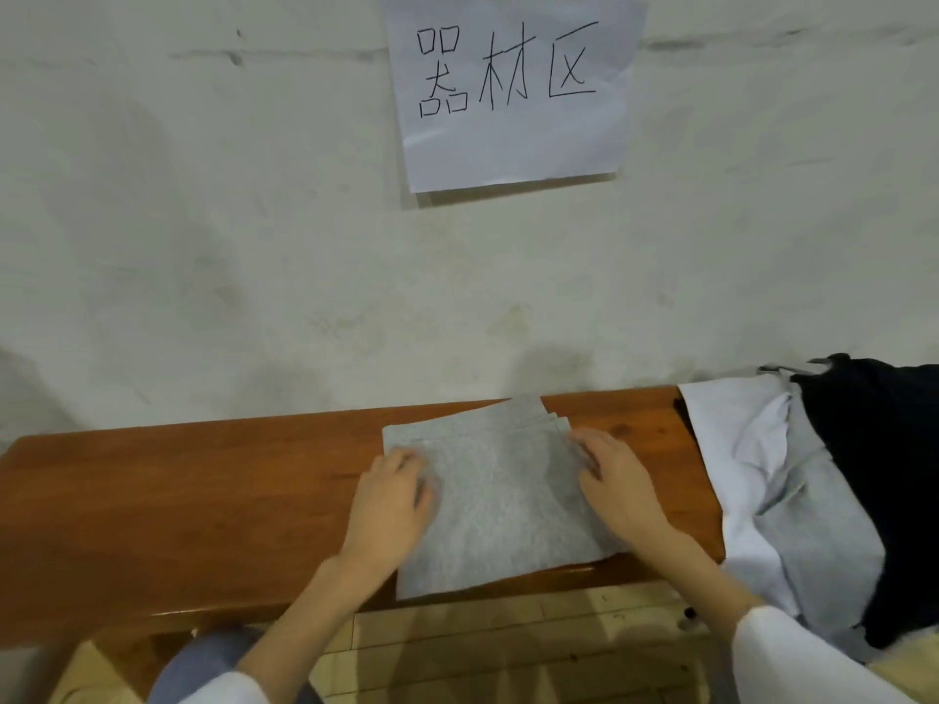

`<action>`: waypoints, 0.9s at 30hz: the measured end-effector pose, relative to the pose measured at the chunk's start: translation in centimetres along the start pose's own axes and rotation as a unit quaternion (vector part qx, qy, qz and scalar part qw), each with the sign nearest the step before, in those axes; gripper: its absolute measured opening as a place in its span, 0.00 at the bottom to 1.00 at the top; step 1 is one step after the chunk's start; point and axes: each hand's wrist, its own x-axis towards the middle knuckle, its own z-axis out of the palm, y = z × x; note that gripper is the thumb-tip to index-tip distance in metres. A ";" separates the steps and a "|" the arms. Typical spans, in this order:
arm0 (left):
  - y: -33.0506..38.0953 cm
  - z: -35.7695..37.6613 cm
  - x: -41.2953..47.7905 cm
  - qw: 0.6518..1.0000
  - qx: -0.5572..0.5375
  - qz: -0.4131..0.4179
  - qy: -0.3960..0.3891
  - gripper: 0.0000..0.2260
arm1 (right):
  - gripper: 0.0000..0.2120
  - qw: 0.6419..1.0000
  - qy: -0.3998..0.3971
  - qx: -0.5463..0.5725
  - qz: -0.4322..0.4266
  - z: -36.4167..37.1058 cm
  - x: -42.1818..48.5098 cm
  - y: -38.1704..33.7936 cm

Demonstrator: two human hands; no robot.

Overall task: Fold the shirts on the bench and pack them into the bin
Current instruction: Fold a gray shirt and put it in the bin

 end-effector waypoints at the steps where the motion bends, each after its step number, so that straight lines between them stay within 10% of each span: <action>1: -0.5 0.0 1.5 0.999 0.010 -0.040 -0.005 0.16 | 0.21 0.999 -0.030 -0.008 -0.013 0.3 1.8 0.0; 7: -2.5 0.6 6.1 0.987 0.082 -0.115 -0.078 0.16 | 0.25 0.979 -0.142 -0.133 -0.054 1.6 8.3 0.3; 21: -1.5 -2.0 7.0 0.969 -0.206 -0.126 0.061 0.07 | 0.08 0.989 0.061 0.001 -0.138 1.4 9.6 -2.3; 27: -3.6 0.1 8.0 0.977 -0.107 -0.186 -0.002 0.13 | 0.09 0.985 -0.079 -0.115 -0.097 4.5 12.6 -2.6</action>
